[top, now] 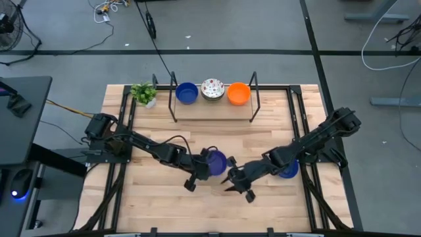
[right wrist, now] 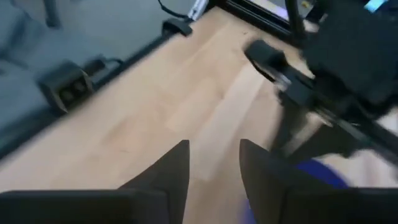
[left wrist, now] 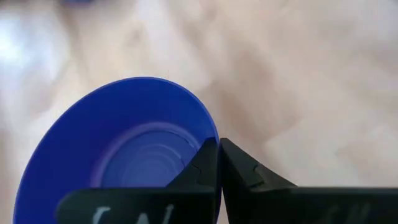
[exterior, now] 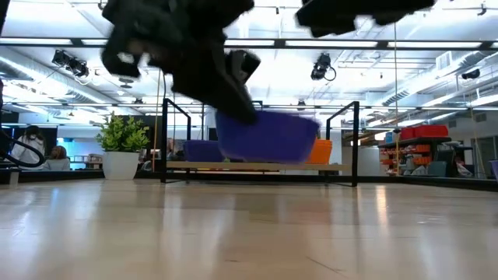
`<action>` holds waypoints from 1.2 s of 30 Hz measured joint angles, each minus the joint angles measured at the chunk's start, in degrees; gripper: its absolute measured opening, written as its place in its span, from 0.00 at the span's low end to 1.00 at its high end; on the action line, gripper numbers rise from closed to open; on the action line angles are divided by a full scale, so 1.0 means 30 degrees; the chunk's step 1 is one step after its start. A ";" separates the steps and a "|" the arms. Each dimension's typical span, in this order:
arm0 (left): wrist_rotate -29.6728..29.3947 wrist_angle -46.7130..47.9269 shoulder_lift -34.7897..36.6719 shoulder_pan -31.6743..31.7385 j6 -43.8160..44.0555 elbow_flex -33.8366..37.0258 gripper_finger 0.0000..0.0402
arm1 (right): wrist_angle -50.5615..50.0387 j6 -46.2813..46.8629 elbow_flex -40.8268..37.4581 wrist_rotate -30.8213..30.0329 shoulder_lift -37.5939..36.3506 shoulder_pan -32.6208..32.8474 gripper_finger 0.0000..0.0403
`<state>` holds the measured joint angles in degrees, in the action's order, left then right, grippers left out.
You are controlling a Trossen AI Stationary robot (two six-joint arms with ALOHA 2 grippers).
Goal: Pick & Place Mini bowls
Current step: Stack the blue bowl on top of the blue bowls on the shelf
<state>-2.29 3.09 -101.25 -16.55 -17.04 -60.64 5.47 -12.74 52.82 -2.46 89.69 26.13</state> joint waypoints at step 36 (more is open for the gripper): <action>-0.4484 0.2651 0.4736 1.3569 0.6276 -0.0045 0.03 | 0.2987 0.5173 -0.4167 -0.3691 -0.0145 0.3039 0.09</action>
<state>-15.74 11.04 -87.05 24.15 1.79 -60.77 14.43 2.78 40.32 -13.53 89.25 35.24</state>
